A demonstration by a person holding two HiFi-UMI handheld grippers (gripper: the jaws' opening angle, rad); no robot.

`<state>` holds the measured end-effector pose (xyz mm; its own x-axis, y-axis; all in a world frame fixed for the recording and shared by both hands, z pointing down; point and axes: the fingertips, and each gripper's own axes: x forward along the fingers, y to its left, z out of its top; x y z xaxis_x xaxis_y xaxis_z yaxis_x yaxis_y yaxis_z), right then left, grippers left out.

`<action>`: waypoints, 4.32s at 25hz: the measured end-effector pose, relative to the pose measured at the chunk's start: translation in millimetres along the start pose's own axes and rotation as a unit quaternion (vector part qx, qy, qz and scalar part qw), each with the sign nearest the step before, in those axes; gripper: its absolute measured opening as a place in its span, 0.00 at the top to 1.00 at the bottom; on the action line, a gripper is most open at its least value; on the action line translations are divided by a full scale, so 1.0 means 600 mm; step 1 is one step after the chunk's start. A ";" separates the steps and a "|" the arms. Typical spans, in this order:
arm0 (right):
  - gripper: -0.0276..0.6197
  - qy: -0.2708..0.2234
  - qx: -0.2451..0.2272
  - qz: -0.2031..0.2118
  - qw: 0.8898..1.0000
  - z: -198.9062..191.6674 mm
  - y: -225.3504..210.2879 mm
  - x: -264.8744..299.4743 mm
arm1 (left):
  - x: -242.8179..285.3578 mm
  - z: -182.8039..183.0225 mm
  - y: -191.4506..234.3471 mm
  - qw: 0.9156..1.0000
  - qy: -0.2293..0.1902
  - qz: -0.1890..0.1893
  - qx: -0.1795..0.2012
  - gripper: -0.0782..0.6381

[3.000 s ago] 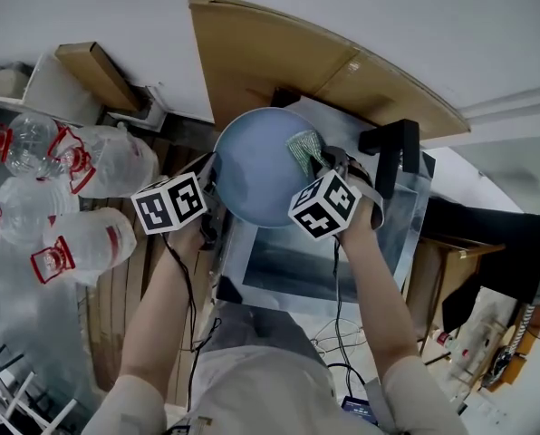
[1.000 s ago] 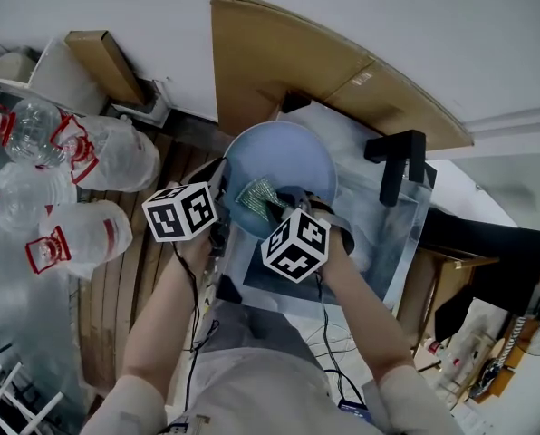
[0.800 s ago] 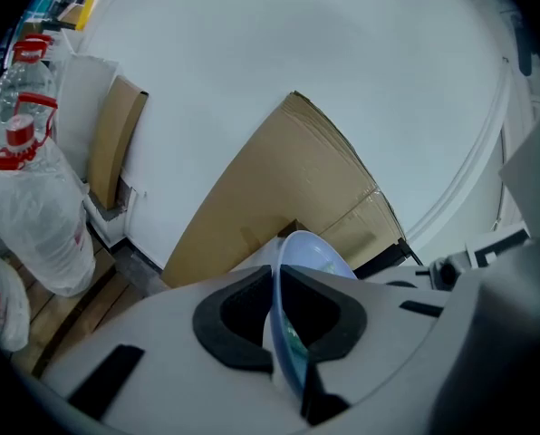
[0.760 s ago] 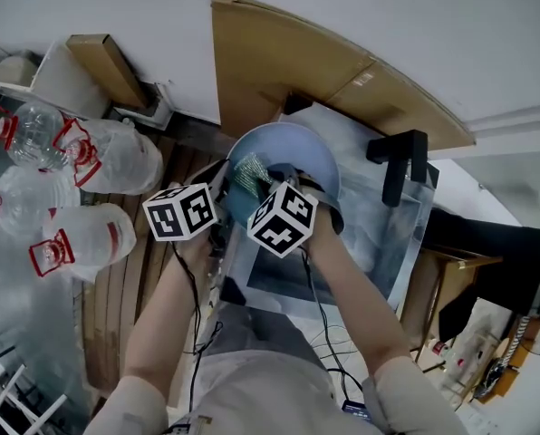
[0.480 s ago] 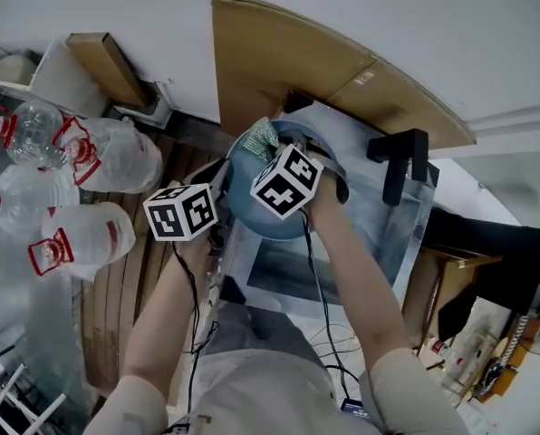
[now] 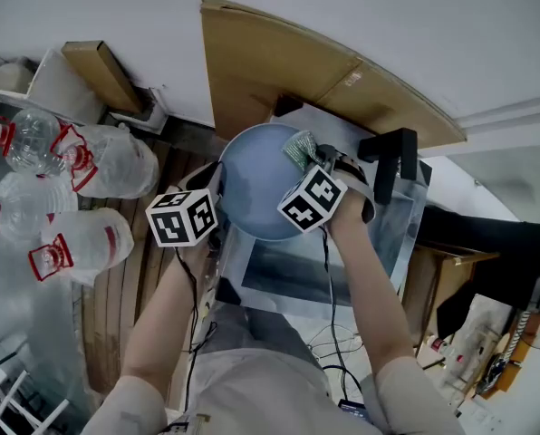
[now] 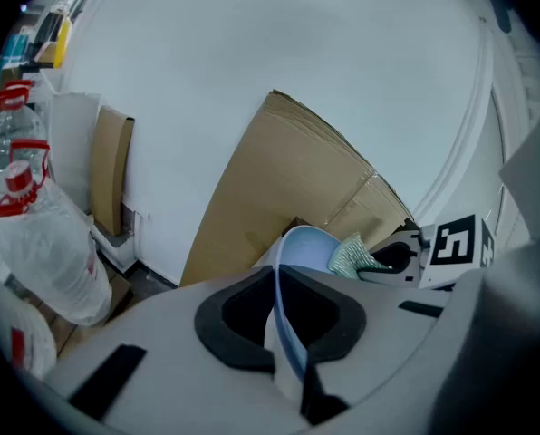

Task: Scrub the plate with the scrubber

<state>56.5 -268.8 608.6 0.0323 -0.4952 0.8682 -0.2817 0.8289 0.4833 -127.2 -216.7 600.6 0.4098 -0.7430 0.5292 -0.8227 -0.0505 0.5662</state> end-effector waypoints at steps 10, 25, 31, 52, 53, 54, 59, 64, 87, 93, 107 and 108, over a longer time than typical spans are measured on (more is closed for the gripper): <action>0.80 -0.044 -0.078 0.054 0.994 0.020 0.186 -0.100 | -0.003 -0.011 0.001 1.000 0.006 0.020 -0.004 0.85; 0.81 -0.152 0.008 0.026 0.988 0.176 0.109 -0.031 | -0.021 -0.018 0.009 0.999 -0.008 0.025 -0.020 0.85; 0.81 -0.139 0.025 -0.010 0.990 0.152 0.034 0.000 | -0.018 -0.012 0.009 0.999 -0.019 0.043 -0.014 0.85; 0.81 -0.159 0.072 0.121 0.977 0.038 0.155 -0.103 | 0.020 0.021 0.008 0.995 -0.057 0.067 -0.043 0.83; 0.81 -0.182 0.074 0.117 0.974 0.047 0.158 -0.113 | 0.023 0.027 0.003 0.995 -0.057 0.067 -0.038 0.83; 0.81 -0.202 0.084 0.106 0.970 0.053 0.153 -0.121 | 0.026 0.035 -0.004 0.996 -0.058 0.066 -0.032 0.82; 0.81 -0.260 0.204 0.033 0.943 0.031 0.070 -0.158 | 0.068 0.059 -0.016 0.995 -0.061 0.053 -0.059 0.82; 0.81 -0.296 0.313 0.006 0.903 -0.018 0.003 -0.205 | 0.100 0.065 -0.025 0.997 -0.040 0.034 -0.061 0.82; 0.80 -0.477 0.360 -0.154 0.787 -0.080 -0.165 -0.662 | -0.232 0.284 -0.321 0.966 -0.152 -0.103 0.182 0.62; 0.80 -0.529 0.361 -0.170 0.749 -0.087 -0.169 -0.785 | -0.363 0.331 -0.425 0.934 -0.217 -0.142 0.245 0.65; 0.80 -0.566 0.318 -0.203 0.733 -0.128 -0.124 -0.959 | -0.543 0.311 -0.519 0.897 -0.283 -0.177 0.290 0.80; 0.80 -0.565 0.324 -0.203 0.731 -0.133 -0.119 -0.960 | -0.554 0.305 -0.522 0.893 -0.287 -0.175 0.298 0.81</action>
<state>134.5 -22.0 82.9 -0.4701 -0.8686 -0.1566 -0.8760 0.4375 0.2030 -77.9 -76.0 131.4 0.5545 -0.8231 -0.1226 -0.8173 -0.5664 0.1059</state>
